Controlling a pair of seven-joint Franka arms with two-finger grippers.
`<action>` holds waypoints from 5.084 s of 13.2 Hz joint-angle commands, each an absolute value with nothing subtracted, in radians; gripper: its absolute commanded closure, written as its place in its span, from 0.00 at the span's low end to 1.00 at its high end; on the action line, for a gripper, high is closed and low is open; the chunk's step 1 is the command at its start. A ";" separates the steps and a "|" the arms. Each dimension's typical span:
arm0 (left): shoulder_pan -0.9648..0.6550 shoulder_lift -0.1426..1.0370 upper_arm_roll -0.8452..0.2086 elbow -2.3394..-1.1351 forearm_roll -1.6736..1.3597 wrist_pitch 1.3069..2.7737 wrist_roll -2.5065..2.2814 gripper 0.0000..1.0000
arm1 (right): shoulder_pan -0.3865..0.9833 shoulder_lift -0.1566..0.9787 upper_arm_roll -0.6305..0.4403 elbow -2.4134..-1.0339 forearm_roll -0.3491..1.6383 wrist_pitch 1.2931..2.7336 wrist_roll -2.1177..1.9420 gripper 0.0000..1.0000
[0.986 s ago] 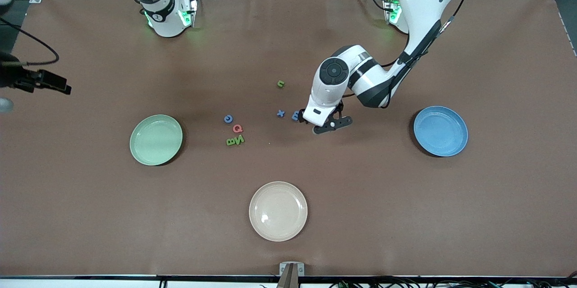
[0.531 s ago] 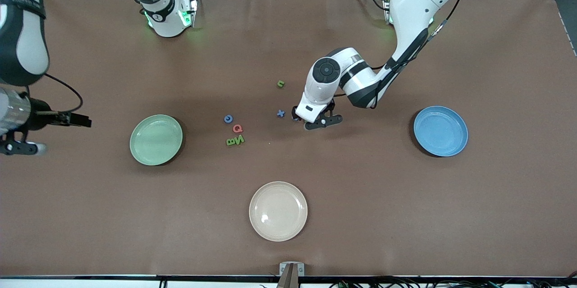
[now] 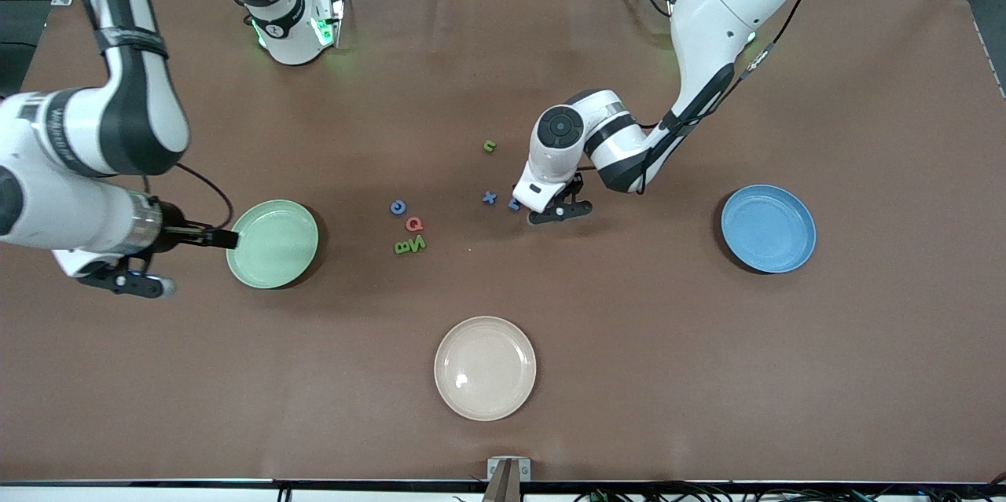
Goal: Sort upper and lower case letters into plates
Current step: 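Grasp the green q with the left gripper while the right gripper reaches letters, then grasp the green B with the right gripper while the left gripper lifts, then carry the green q to the blue plate with the left gripper, then lower the q into the blue plate while the right gripper carries B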
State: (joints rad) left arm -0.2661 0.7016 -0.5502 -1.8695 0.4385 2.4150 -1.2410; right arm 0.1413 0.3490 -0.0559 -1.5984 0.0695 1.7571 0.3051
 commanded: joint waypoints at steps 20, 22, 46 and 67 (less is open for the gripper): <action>-0.273 0.742 -0.543 -1.867 0.540 2.482 -1.267 0.61 | 0.412 0.446 -0.063 -1.824 0.094 2.181 1.179 0.00; -0.279 0.742 -0.525 -1.865 0.541 2.482 -1.267 0.67 | 0.440 0.463 -0.063 -1.853 0.094 2.250 1.228 0.00; 0.917 0.554 -1.207 -2.100 0.558 2.088 -0.681 0.82 | 0.572 0.634 -0.063 -1.859 0.021 2.464 1.566 0.60; 1.175 0.715 -1.055 -2.206 0.943 2.243 -0.549 0.79 | 0.312 0.378 -0.061 -1.971 0.026 2.275 1.033 1.00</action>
State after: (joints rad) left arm 1.1771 0.7082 -1.0647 -2.2012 0.9146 2.2137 -0.5502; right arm 0.3707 0.4635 -0.0784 -1.8711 0.0252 2.2700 1.1251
